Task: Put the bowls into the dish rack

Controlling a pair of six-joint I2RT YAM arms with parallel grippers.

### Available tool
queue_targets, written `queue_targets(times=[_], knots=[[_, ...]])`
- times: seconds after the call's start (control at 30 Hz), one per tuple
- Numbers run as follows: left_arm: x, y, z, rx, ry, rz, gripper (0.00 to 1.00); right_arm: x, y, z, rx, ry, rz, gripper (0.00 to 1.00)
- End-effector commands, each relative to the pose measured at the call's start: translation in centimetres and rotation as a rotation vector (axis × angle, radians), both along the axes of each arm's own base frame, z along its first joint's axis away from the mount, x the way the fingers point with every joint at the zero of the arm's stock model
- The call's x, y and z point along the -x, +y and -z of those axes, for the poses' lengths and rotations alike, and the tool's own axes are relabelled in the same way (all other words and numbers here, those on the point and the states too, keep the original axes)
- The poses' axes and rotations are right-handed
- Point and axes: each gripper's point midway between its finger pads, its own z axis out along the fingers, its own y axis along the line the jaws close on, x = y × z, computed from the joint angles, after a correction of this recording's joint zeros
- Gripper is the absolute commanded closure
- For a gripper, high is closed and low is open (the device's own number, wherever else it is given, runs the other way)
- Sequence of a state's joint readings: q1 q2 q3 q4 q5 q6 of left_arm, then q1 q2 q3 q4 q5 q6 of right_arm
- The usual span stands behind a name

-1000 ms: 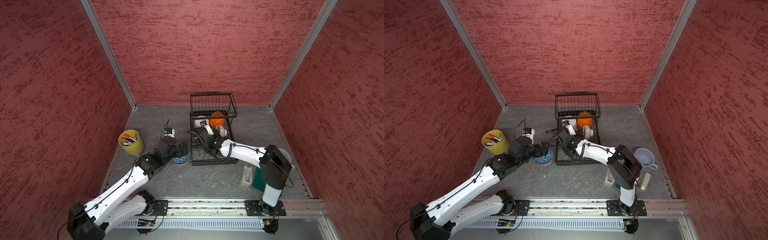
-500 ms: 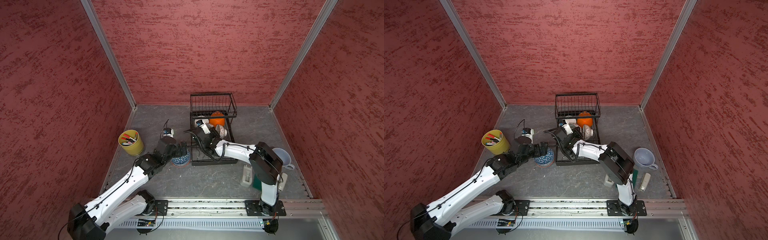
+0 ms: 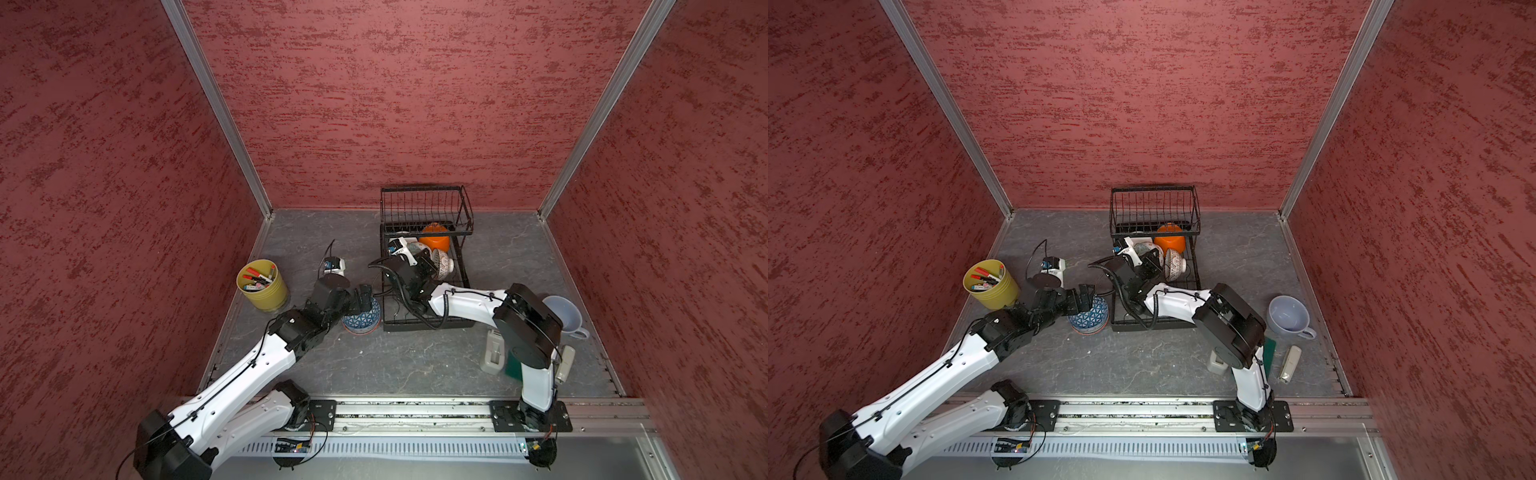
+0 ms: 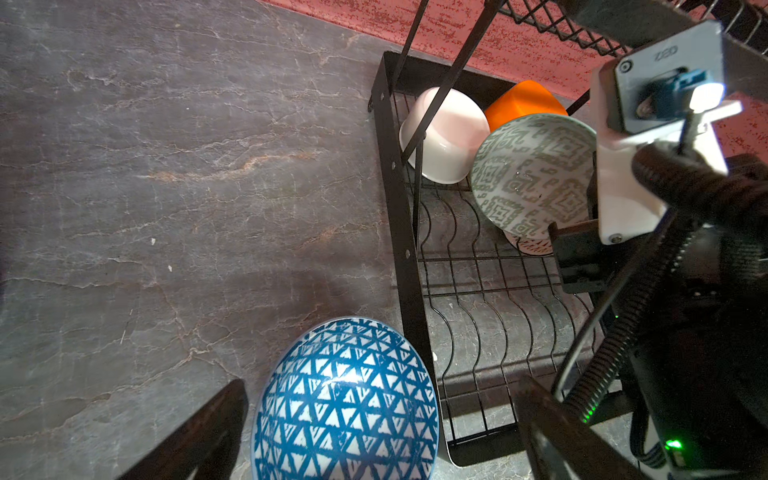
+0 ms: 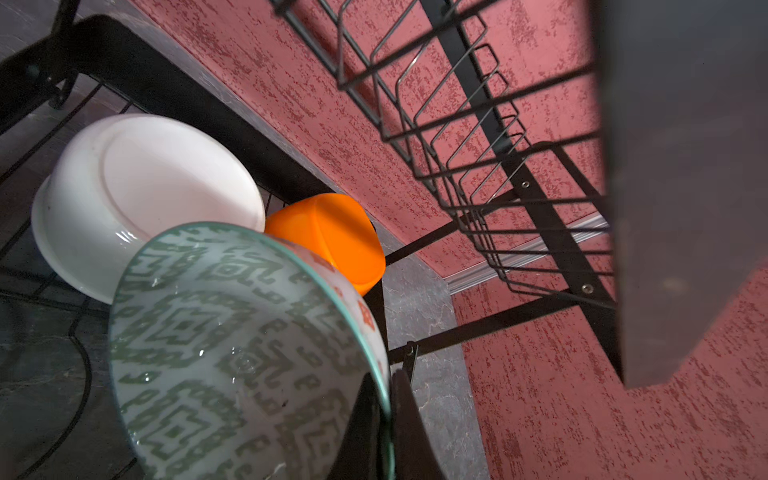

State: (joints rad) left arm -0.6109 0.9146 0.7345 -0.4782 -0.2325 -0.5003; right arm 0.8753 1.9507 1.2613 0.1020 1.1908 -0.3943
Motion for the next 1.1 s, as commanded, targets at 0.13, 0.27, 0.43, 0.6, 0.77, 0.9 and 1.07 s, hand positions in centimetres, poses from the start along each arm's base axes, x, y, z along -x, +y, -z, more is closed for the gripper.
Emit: queue_targets(times=[0.13, 0.27, 0.43, 0.6, 0.77, 0.9, 1.07], knots=[[0.1, 0.2, -0.3, 0.018, -0.008, -0.002, 0.01, 0.0, -1.4, 0.6, 0.002, -0.017, 0.057, 1.0], [0.1, 0.1, -0.4, 0.02, -0.01, 0.0, 0.0, -0.2, -1.8, 1.2, -0.002, -0.007, 0.066, 1.0], [0.2, 0.2, -0.4, 0.019, -0.008, 0.0, 0.0, -0.6, -2.3, 1.9, 0.007, 0.006, 0.086, 1.0], [0.1, 0.2, -0.5, 0.019, -0.01, -0.003, 0.0, -1.1, -2.6, 2.3, 0.002, 0.011, 0.104, 1.0], [0.0, 0.2, -0.8, 0.018, -0.014, 0.002, 0.0, -1.7, -2.6, 2.8, 0.009, 0.018, 0.115, 1.0], [0.0, 0.2, -0.9, 0.019, -0.014, 0.004, 0.01, -2.1, -2.5, 3.0, 0.012, 0.022, 0.121, 1.0], [0.2, 0.2, -0.8, 0.018, -0.01, 0.003, 0.0, -2.4, -2.1, 3.3, 0.006, 0.033, 0.13, 1.0]])
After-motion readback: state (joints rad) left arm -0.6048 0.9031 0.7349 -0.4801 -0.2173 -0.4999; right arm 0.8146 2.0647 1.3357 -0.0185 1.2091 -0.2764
